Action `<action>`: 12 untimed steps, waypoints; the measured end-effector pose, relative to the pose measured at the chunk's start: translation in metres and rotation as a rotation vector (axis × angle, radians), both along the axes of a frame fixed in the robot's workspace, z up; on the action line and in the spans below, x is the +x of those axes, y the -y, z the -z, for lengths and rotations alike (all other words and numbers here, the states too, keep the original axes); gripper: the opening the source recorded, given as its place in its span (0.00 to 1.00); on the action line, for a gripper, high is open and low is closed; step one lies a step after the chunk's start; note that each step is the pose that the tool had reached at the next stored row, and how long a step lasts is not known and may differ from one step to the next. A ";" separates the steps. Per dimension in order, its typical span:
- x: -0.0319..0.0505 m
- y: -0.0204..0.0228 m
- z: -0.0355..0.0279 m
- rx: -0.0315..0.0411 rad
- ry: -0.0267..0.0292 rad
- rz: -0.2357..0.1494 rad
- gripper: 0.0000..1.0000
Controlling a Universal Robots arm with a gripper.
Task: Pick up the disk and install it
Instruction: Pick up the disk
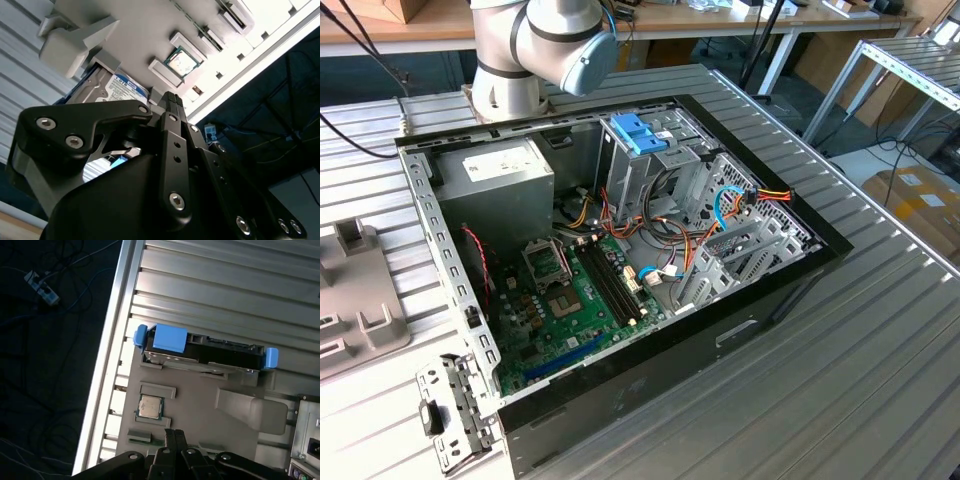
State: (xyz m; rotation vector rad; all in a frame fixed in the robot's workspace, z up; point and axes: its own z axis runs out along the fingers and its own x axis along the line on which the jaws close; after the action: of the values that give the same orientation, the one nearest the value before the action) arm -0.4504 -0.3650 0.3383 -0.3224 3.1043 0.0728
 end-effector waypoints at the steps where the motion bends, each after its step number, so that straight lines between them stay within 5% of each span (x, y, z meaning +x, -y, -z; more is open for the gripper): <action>1: 0.0000 0.0000 0.0000 0.0000 0.0000 -0.008 0.11; 12: 0.0000 0.0000 0.0000 0.0000 0.0000 -0.099 0.11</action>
State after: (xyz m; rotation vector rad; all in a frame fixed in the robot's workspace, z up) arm -0.4504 -0.3650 0.3383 -0.4764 3.0867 0.0743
